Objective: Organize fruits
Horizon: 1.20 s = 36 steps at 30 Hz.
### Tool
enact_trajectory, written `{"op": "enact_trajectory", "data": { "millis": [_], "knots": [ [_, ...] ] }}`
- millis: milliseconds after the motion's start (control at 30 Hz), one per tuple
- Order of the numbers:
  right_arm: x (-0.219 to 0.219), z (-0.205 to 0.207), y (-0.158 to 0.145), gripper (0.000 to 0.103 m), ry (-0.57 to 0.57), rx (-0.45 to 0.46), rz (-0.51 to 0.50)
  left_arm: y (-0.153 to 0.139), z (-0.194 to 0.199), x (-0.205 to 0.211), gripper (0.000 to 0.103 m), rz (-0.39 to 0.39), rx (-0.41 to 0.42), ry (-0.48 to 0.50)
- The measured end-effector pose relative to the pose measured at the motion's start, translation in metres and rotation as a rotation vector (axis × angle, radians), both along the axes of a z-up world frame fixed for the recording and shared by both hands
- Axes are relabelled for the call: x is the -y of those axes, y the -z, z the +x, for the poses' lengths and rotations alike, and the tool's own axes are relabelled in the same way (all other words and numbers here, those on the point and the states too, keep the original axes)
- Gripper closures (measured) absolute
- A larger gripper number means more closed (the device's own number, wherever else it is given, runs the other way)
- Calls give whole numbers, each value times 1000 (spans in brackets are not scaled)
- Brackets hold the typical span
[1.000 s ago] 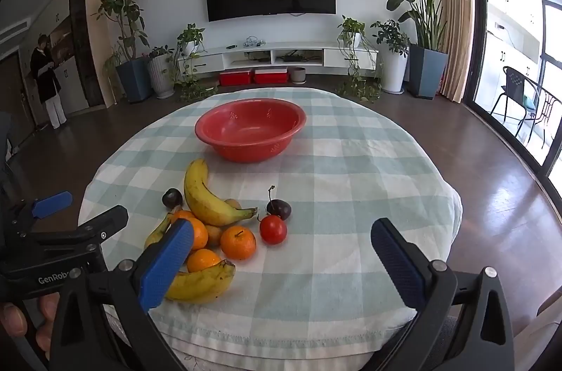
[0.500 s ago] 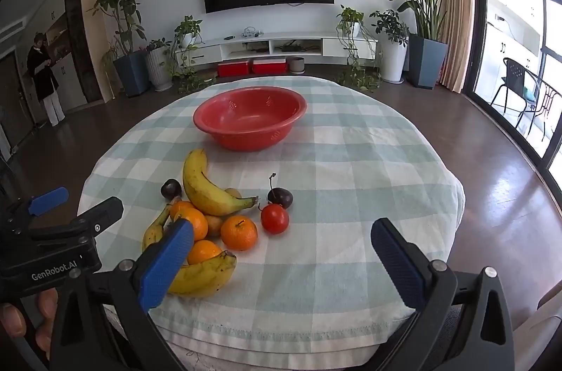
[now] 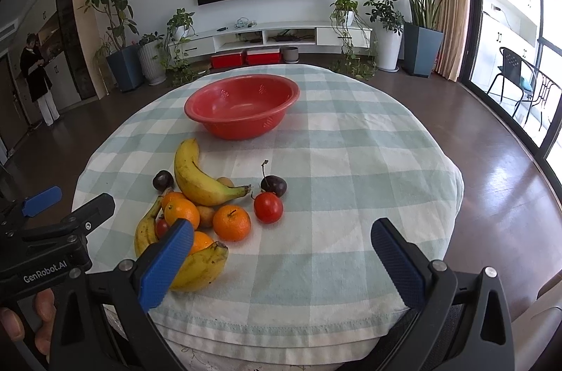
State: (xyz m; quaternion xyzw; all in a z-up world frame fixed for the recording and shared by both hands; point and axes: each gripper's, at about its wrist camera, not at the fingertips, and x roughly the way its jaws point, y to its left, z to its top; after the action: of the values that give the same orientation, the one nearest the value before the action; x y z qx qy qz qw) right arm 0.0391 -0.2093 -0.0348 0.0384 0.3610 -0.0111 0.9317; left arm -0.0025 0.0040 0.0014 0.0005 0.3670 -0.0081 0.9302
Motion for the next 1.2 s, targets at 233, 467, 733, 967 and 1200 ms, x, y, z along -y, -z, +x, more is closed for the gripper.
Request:
{"op": "enact_trajectory", "data": {
  "millis": [233,467,733,967,1200],
  "knots": [
    [-1,1,3,0,6,-16,-8,1,0,-1,0,-1,-1,-1],
    [0,1,5,0,6,-22,-5,1,-1,-1,0,-1,-2,0],
    [0,1,5,0,6,-21,-4,2,0,-1,0,-2,-4,0],
    [0,1,5,0,6,-22,-4,2,0,-1,0,-3,-5,0],
    [0,1,5,0,5,-22,-3,2,0,-2,0,-3,-8,0]
  ]
}}
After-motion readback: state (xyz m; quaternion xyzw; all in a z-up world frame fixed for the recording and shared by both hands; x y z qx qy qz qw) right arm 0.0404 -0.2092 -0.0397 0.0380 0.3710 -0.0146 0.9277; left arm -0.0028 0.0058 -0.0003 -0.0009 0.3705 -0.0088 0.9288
